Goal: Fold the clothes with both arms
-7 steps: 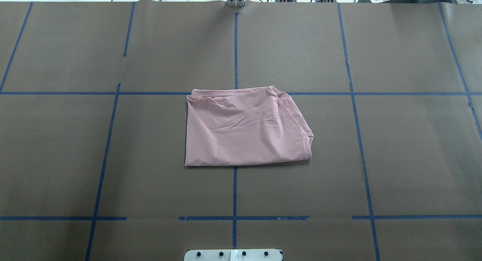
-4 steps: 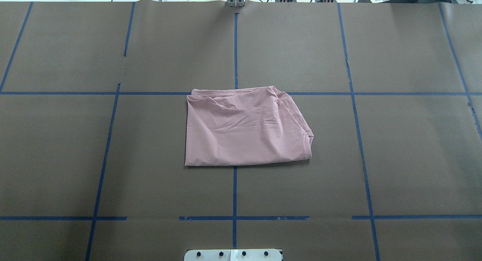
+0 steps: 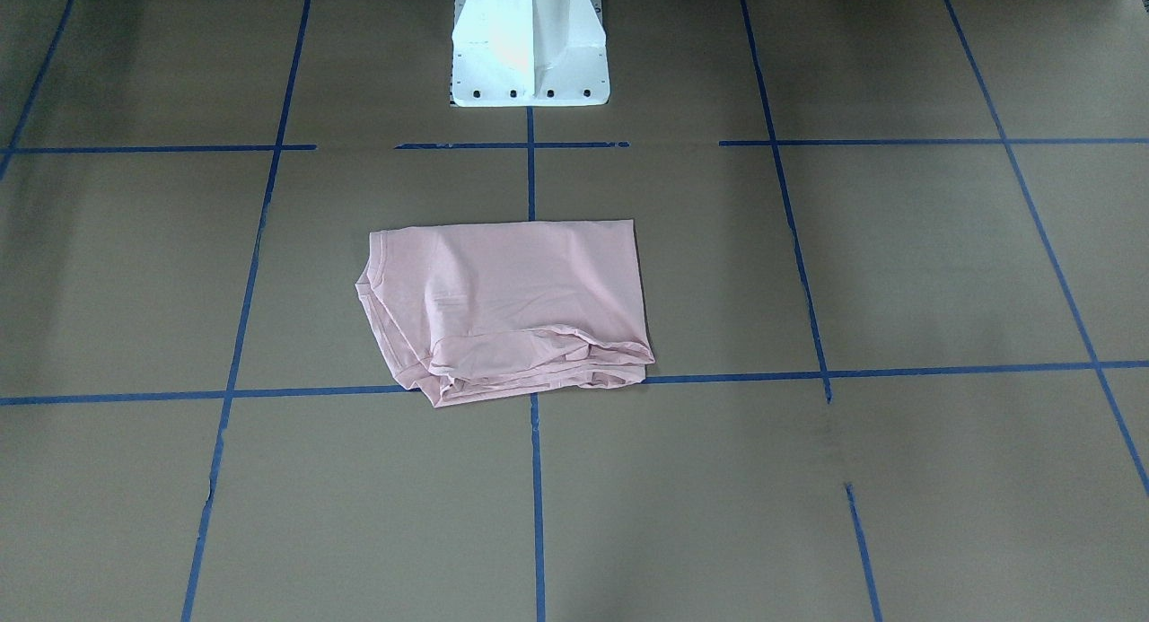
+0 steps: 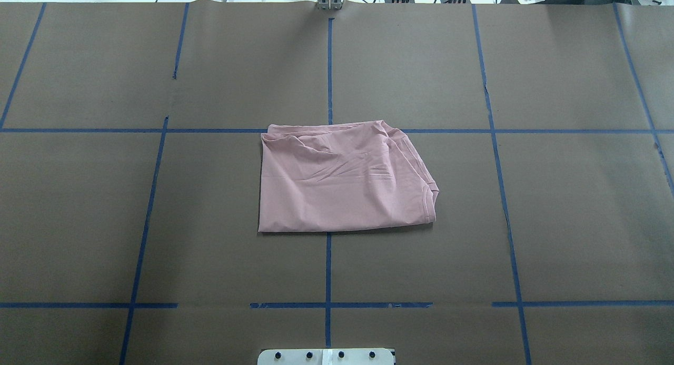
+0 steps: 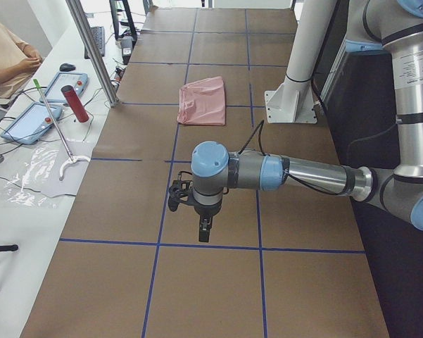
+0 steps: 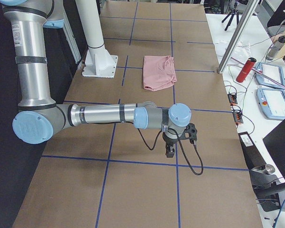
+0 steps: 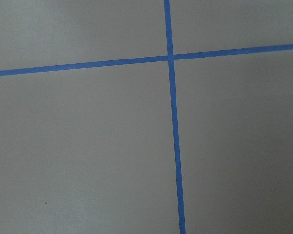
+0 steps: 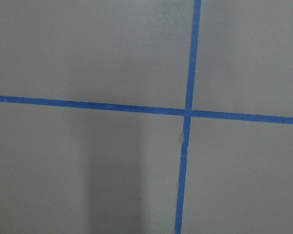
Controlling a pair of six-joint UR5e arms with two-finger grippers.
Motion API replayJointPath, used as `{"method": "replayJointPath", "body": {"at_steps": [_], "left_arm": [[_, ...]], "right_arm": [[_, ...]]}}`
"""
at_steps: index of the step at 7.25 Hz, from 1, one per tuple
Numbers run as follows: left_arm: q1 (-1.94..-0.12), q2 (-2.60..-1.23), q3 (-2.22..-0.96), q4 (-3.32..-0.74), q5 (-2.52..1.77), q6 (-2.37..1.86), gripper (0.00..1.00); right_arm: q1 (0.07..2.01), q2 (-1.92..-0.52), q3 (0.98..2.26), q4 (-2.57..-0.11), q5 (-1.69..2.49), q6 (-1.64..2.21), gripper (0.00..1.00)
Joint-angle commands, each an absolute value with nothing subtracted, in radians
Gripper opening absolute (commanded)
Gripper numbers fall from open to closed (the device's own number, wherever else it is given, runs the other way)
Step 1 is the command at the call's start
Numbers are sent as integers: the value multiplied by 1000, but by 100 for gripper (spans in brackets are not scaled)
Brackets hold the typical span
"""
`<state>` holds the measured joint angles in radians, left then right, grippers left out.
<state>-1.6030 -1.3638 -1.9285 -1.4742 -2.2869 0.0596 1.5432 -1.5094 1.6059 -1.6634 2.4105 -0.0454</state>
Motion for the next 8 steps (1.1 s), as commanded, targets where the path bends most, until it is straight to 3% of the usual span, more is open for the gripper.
{"method": "replayJointPath", "body": {"at_steps": [1,8], "left_arm": [[-1603,-1364,-1928,-1495,-2287,60,100],[-1601,-1367,-1931,-1532,-2289,60,100]], "right_arm": [[1543,-1511,1609,-1664,2411,-46,100],[1540,-1508,1608,-1631,2411,-41,100]]}}
